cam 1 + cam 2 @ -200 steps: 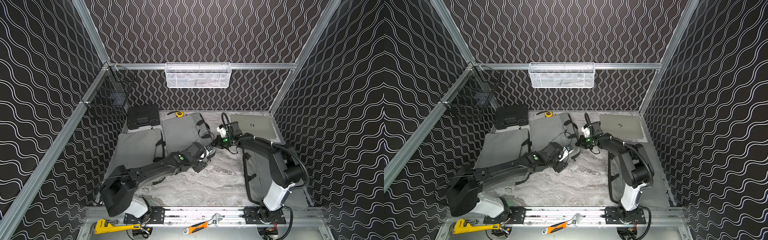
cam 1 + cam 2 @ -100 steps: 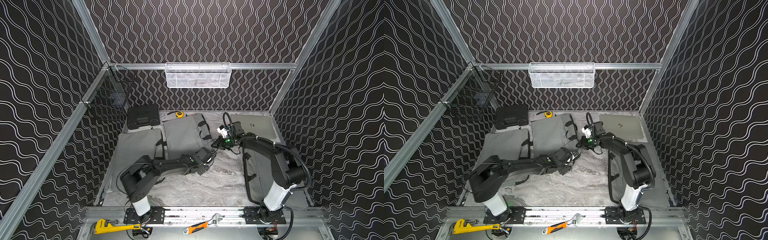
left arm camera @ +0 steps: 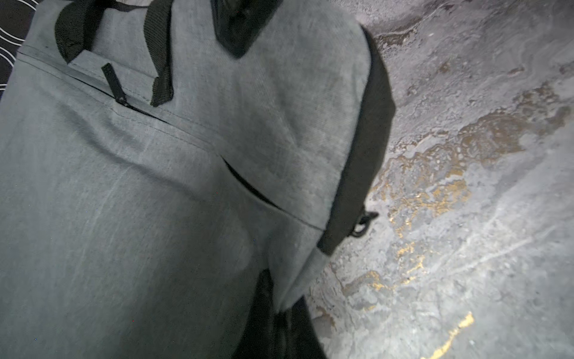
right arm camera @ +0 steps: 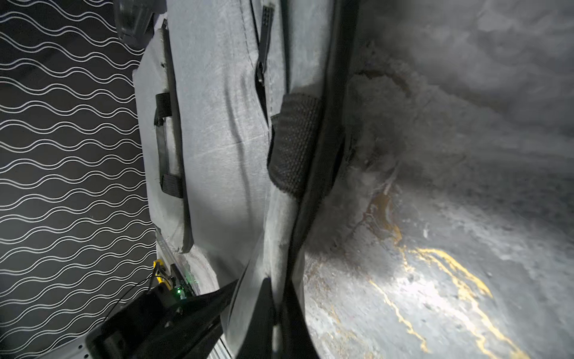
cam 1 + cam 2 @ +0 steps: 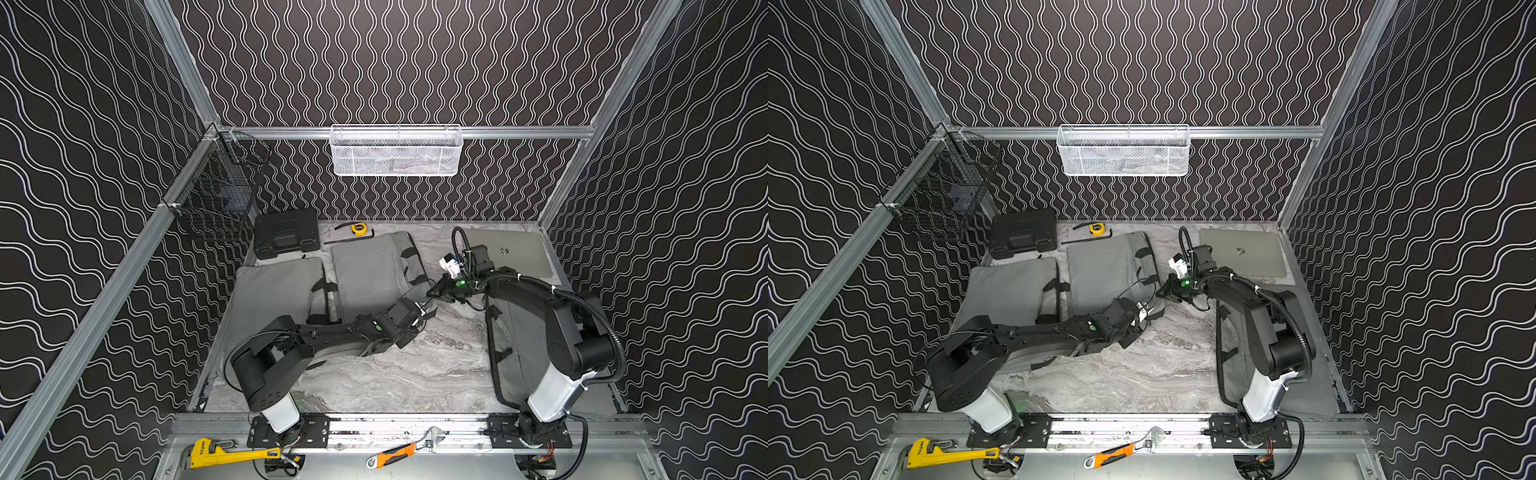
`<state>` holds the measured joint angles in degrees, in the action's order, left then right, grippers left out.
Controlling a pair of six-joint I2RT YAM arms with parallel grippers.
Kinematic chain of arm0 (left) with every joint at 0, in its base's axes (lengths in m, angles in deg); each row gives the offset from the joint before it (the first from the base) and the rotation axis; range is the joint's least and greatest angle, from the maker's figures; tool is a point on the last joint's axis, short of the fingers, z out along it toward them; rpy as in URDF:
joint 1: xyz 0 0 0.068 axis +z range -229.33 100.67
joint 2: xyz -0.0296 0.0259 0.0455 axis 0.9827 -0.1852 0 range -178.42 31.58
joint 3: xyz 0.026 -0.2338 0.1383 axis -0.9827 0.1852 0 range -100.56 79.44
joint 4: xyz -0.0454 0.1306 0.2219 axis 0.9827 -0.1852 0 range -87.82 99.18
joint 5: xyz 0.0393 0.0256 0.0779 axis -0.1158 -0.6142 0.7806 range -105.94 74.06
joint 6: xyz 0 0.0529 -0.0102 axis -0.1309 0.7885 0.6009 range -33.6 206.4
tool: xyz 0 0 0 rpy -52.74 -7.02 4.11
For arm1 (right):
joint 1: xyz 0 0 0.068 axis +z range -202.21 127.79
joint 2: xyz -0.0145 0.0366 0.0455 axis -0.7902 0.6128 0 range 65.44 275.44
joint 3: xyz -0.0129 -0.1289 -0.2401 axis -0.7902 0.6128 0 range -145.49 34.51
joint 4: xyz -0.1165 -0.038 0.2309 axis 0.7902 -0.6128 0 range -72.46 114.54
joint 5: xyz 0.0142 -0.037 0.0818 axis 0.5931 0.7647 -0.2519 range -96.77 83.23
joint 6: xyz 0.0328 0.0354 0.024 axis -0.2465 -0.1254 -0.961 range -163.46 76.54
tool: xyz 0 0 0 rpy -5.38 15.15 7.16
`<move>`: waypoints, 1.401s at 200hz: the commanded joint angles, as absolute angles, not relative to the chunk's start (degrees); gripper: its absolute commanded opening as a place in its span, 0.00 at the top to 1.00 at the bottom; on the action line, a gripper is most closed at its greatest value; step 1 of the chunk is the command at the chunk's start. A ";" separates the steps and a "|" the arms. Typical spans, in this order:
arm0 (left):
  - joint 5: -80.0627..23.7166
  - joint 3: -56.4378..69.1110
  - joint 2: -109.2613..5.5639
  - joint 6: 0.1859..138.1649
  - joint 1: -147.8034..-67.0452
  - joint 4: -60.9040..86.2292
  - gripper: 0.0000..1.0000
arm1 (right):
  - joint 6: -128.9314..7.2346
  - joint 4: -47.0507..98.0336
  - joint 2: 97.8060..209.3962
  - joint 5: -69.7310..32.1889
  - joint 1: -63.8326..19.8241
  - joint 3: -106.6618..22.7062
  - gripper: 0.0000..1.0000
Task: Open the zippered laptop bag and take out the laptop
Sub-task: Unzip the zipper on the zippered laptop bag.
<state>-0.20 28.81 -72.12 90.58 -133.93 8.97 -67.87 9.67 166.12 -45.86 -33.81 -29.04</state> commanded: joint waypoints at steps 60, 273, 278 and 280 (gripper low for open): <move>-6.53 24.10 -73.97 90.23 -134.27 8.50 1.00 | -66.44 12.55 161.06 -43.51 -35.12 -24.95 0.49; -26.87 20.48 -73.44 80.86 -126.69 10.98 1.00 | -76.63 48.52 131.72 -24.53 -23.63 12.80 0.53; -27.15 20.55 -73.32 80.78 -126.45 10.94 1.00 | -76.38 48.85 132.71 -24.03 -22.73 12.34 0.53; -27.18 20.55 -73.35 80.73 -126.37 11.03 1.00 | -76.35 48.96 133.14 -23.81 -22.47 12.18 0.53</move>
